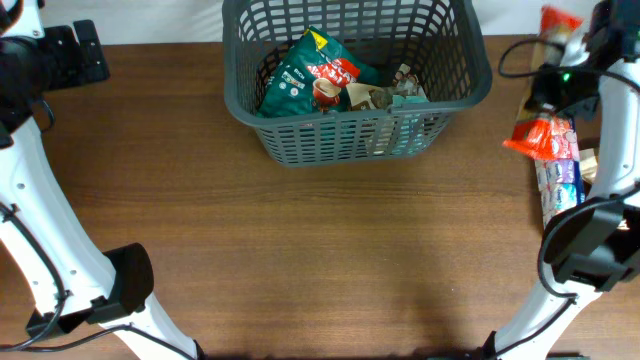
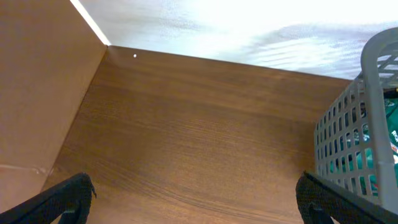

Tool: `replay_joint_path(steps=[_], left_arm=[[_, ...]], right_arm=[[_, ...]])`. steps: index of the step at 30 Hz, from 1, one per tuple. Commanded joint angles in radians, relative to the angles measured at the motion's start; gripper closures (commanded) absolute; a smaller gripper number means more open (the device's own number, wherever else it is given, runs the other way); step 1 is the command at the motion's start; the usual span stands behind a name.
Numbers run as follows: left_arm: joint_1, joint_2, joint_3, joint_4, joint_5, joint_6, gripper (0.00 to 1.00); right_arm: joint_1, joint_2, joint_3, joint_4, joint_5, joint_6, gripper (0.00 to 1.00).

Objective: Pack container
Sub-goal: 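Lift the biscuit box with the right gripper toward the basket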

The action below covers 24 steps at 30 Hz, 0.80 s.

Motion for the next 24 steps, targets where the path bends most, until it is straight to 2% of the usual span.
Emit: replay_joint_path(steps=[1, 8, 12, 19, 22, 24], left_arm=[[0.004, -0.002, -0.006, -0.001, 0.003, -0.01, 0.01], [0.004, -0.002, -0.006, -0.001, 0.003, -0.01, 0.01], [0.004, -0.002, -0.006, -0.001, 0.003, -0.01, 0.01], [0.004, -0.002, -0.006, -0.001, 0.003, -0.01, 0.01], [0.004, -0.002, -0.006, -0.001, 0.003, -0.01, 0.01], [0.004, -0.002, -0.006, -0.001, 0.003, -0.01, 0.01]], right_arm=[[0.04, -0.042, 0.238, -0.059, -0.025, -0.023, 0.96], [0.156, -0.042, 0.517, -0.143, -0.026, -0.102, 0.96], [0.278, -0.042, 0.619, -0.161, -0.024, -0.217, 0.96], [0.445, -0.041, 0.633, -0.108, -0.016, -0.463, 0.96], [0.502, -0.04, 0.631, -0.018, -0.01, -0.618, 0.96], [0.518, -0.04, 0.631, 0.026, -0.01, -0.672, 0.96]])
